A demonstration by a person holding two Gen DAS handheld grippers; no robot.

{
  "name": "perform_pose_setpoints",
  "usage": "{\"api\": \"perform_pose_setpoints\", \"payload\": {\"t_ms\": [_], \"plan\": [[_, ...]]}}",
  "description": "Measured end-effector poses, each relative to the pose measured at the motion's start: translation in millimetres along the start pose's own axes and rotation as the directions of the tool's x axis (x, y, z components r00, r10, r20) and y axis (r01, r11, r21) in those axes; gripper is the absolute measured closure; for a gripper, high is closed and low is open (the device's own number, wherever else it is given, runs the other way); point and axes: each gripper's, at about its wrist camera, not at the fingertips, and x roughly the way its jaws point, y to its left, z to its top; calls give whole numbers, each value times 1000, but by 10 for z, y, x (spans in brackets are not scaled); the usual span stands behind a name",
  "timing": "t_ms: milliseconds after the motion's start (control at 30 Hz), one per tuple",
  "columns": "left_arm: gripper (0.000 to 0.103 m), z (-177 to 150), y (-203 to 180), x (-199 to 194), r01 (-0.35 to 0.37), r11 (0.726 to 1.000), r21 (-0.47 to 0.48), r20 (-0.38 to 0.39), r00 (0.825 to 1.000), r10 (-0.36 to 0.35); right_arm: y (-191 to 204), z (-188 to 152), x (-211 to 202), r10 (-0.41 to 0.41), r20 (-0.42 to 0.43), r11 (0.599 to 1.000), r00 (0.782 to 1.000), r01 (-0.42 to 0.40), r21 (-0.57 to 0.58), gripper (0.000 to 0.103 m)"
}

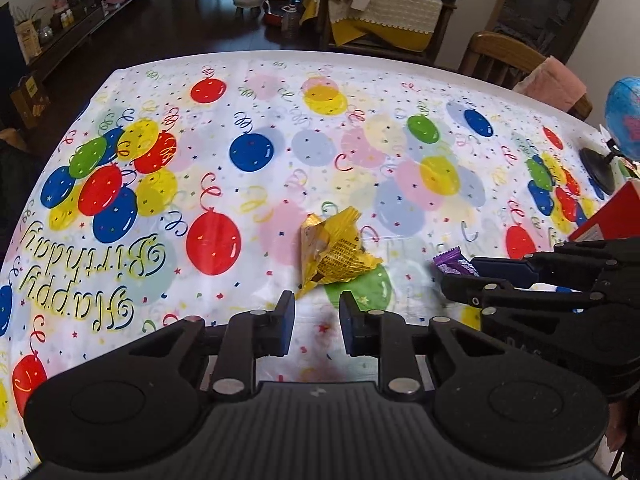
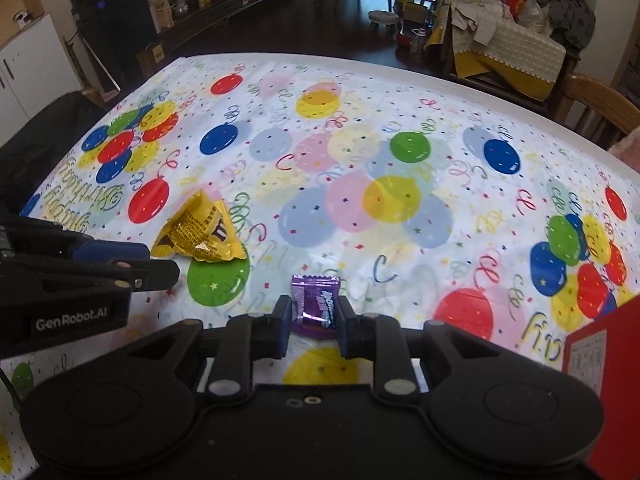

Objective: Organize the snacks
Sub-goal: 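Grasp the yellow triangle snack with the left tool while the right tool grasps the purple candy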

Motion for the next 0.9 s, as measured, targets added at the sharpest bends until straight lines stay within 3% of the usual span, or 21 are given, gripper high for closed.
{"api": "perform_pose_setpoints", "payload": {"t_ms": [100,167,233,433,767,900], "plan": [[70,40,-27,-1,3,1000,9,-6,1000,-3,-78,-14,-80,5,13,999,1000,-6,32,82],[40,75,-36,4,8,1000,5,-9,1000,-8,-132,-23,-134,14,21,998,1000,-15,58,82],[34,104,-42,-21,21,1000,-3,8,1000,-21,-175,-33,-183,19,30,997,999,-21,78,82],[34,232,-146,137,-29,999,32,2,1000,29,-288,-103,-252,18,44,991,999,-24,135,82],[37,272,-162,333,-48,998,40,-12,999,49,-342,-207,-228,23,30,986,999,-27,166,82],[58,255,-155,337,-52,998,46,-6,999,52,-333,-213,-219,23,27,985,999,-27,168,82]]}}
